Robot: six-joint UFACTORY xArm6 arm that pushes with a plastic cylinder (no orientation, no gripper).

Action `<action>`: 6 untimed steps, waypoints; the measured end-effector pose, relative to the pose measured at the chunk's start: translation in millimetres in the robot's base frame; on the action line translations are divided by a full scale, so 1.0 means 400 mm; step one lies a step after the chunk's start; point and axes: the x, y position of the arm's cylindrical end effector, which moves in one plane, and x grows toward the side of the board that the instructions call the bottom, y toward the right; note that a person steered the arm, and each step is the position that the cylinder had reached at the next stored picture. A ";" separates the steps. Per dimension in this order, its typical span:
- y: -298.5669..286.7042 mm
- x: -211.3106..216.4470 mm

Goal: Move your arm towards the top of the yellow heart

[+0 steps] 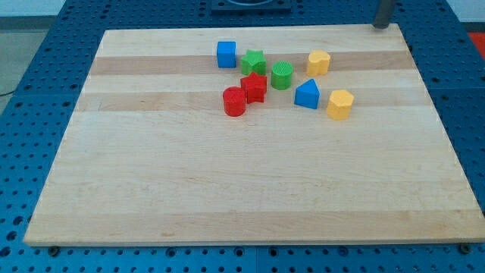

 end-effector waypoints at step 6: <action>-0.009 0.360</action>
